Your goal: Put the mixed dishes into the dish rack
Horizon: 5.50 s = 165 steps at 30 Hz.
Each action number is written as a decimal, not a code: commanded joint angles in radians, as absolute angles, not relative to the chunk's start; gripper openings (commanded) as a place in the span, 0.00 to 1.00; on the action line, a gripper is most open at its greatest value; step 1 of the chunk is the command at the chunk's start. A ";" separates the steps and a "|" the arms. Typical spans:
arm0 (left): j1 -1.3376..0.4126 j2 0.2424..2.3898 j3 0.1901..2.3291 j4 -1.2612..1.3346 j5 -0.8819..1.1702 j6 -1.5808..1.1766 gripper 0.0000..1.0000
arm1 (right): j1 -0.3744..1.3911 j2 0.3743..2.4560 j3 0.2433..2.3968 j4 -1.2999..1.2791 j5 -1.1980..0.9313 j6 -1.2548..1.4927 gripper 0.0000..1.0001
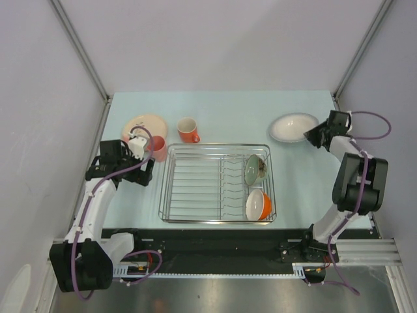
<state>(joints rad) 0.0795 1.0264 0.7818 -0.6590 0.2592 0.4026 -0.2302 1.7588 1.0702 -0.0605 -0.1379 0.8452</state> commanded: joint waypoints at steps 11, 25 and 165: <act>0.087 1.040 0.835 -0.675 0.299 0.437 0.99 | 0.075 1.545 1.564 -0.337 0.172 0.177 0.00; 0.086 1.049 0.827 -0.675 0.301 0.434 0.98 | 0.437 1.253 1.459 -0.061 0.142 -0.468 0.00; 0.087 1.074 0.790 -0.598 0.253 0.420 0.98 | 0.586 1.351 1.226 -0.502 -0.201 -0.842 0.00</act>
